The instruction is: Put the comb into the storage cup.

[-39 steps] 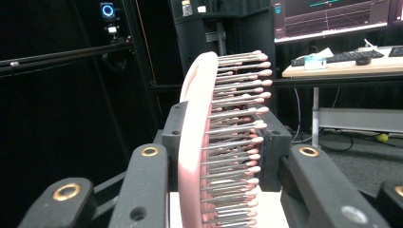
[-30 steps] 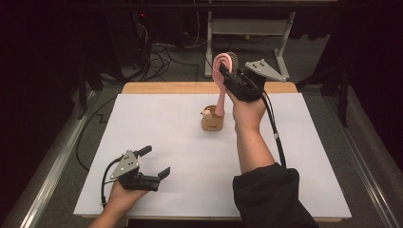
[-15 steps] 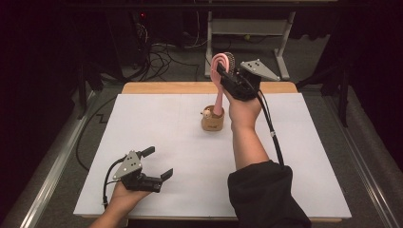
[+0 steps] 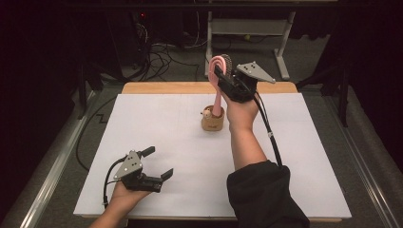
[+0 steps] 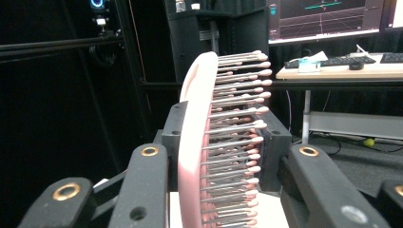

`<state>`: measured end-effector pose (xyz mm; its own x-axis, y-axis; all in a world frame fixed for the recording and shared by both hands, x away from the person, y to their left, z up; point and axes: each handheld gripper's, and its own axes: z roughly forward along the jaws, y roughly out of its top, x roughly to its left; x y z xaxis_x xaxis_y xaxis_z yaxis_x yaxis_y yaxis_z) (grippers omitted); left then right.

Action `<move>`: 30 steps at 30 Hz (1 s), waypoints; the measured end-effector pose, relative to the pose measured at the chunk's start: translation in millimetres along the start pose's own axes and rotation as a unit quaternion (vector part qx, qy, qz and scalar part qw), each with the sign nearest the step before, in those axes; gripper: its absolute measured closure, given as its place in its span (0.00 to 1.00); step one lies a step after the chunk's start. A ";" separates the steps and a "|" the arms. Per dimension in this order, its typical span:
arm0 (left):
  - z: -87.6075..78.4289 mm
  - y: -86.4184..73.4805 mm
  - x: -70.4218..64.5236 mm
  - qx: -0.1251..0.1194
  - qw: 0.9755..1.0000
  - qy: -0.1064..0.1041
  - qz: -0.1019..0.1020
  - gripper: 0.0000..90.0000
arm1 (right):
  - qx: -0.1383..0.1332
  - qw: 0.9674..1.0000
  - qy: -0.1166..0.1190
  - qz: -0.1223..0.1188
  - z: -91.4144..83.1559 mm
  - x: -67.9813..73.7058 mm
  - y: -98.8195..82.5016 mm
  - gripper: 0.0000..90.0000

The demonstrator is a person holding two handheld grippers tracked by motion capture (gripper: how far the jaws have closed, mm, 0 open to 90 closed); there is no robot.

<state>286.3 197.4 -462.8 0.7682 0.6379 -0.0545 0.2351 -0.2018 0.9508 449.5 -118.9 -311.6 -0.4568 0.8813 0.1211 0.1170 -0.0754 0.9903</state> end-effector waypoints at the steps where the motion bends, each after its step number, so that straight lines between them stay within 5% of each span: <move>1: -0.2 0.0 0.1 0.000 1.000 0.000 0.001 0.00 | 0.001 1.000 -0.004 -0.004 1.0 0.4 -0.9 0.73; 30: -2.0 0.2 2.6 -0.004 1.000 0.006 -0.001 0.00 | 0.019 1.000 -0.011 -0.017 19.1 1.1 -23.6 0.73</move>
<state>287.1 200.5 -462.1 0.7607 0.6471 -0.0518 0.2312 -0.1954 0.9531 463.1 -107.3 -336.1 -0.4414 0.8932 0.0860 0.1349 -0.0288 0.9904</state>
